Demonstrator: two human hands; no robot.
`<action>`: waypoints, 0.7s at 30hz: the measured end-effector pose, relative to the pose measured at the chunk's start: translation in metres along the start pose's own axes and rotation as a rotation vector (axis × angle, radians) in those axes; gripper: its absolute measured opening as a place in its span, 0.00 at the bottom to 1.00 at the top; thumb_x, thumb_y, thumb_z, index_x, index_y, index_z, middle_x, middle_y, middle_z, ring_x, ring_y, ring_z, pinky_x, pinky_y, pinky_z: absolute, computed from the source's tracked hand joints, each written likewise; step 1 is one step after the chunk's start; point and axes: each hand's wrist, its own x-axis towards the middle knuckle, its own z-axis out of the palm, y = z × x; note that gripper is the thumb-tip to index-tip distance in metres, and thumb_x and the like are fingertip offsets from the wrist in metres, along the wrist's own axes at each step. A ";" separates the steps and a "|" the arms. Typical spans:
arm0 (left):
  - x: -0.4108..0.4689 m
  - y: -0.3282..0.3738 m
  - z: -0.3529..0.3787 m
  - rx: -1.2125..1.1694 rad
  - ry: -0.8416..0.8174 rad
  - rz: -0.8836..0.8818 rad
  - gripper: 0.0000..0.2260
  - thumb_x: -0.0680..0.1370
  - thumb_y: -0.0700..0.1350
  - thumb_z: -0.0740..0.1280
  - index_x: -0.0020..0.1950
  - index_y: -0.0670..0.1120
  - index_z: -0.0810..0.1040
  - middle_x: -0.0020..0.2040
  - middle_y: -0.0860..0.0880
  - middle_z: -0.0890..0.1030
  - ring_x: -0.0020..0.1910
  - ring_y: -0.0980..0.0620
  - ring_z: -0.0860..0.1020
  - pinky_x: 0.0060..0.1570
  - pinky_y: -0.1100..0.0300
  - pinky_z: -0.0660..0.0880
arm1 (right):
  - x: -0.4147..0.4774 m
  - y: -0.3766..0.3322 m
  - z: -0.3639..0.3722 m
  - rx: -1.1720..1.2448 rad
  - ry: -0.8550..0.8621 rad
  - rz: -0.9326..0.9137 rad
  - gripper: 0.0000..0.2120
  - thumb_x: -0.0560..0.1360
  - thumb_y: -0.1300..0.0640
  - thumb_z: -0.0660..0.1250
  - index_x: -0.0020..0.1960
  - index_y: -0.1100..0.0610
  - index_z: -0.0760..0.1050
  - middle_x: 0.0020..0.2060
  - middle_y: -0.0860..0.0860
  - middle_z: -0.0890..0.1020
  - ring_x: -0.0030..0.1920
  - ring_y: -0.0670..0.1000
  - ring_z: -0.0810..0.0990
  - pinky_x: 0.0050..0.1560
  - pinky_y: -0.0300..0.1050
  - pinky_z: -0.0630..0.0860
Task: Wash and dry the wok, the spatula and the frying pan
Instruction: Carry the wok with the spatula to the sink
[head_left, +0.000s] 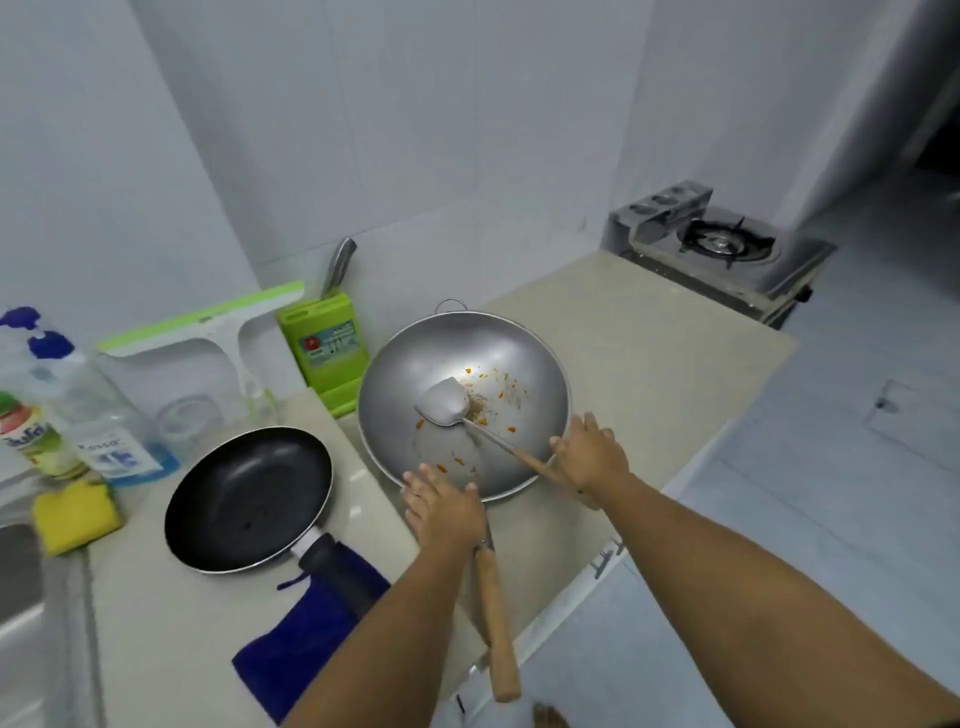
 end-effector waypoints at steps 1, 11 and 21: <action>-0.001 0.005 0.007 -0.013 0.028 -0.049 0.35 0.82 0.54 0.55 0.78 0.39 0.37 0.78 0.38 0.38 0.78 0.39 0.41 0.75 0.47 0.43 | 0.008 0.004 0.000 0.051 0.003 0.033 0.33 0.78 0.38 0.54 0.73 0.60 0.60 0.74 0.58 0.60 0.70 0.62 0.63 0.67 0.56 0.65; 0.009 0.015 0.052 -0.580 0.189 -0.359 0.40 0.80 0.48 0.63 0.78 0.41 0.35 0.79 0.41 0.41 0.77 0.39 0.51 0.74 0.46 0.54 | 0.071 0.018 0.038 0.641 -0.105 0.128 0.41 0.76 0.48 0.67 0.78 0.56 0.46 0.72 0.57 0.69 0.69 0.60 0.70 0.67 0.52 0.70; 0.024 0.016 0.064 -0.820 0.079 -0.435 0.17 0.83 0.42 0.59 0.70 0.37 0.69 0.69 0.41 0.74 0.68 0.42 0.71 0.61 0.60 0.66 | 0.098 0.023 0.053 0.811 -0.041 0.250 0.17 0.79 0.54 0.63 0.64 0.62 0.71 0.59 0.60 0.79 0.60 0.62 0.77 0.60 0.52 0.72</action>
